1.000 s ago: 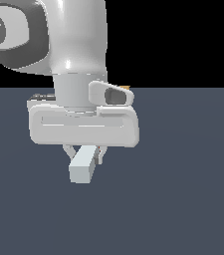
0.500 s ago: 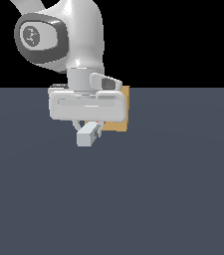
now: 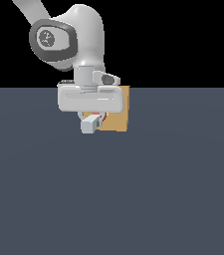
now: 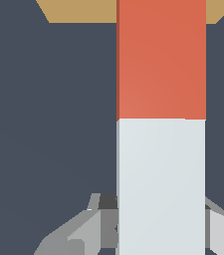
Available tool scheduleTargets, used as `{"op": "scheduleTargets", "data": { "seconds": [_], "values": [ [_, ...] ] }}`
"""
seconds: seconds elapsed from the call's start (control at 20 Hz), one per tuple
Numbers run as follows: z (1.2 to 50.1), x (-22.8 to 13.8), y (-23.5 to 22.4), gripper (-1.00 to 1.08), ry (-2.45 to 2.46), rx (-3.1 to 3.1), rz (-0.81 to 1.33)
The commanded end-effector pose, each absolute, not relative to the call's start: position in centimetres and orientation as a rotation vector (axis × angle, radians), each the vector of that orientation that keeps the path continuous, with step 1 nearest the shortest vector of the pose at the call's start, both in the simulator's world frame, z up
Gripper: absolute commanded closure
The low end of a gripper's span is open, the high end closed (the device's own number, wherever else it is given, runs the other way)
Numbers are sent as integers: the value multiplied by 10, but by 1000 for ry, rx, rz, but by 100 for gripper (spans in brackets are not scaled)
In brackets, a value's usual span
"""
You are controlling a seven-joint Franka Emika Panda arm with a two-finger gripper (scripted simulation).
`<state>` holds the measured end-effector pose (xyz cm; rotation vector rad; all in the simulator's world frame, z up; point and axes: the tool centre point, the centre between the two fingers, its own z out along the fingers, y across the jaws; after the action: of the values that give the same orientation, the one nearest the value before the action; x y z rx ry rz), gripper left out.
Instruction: Insert the peg into the horizontal hole in a box.
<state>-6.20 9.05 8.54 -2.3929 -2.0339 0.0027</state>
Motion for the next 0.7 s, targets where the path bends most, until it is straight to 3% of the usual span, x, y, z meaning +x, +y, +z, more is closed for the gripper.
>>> {"op": "scheduleTargets", "data": {
  "seconds": [0.0,0.65],
  "values": [
    [88,-61,98,108,-2027,-2400,0],
    [89,-57,102,108,-2026,-2402,-4]
  ]
}}
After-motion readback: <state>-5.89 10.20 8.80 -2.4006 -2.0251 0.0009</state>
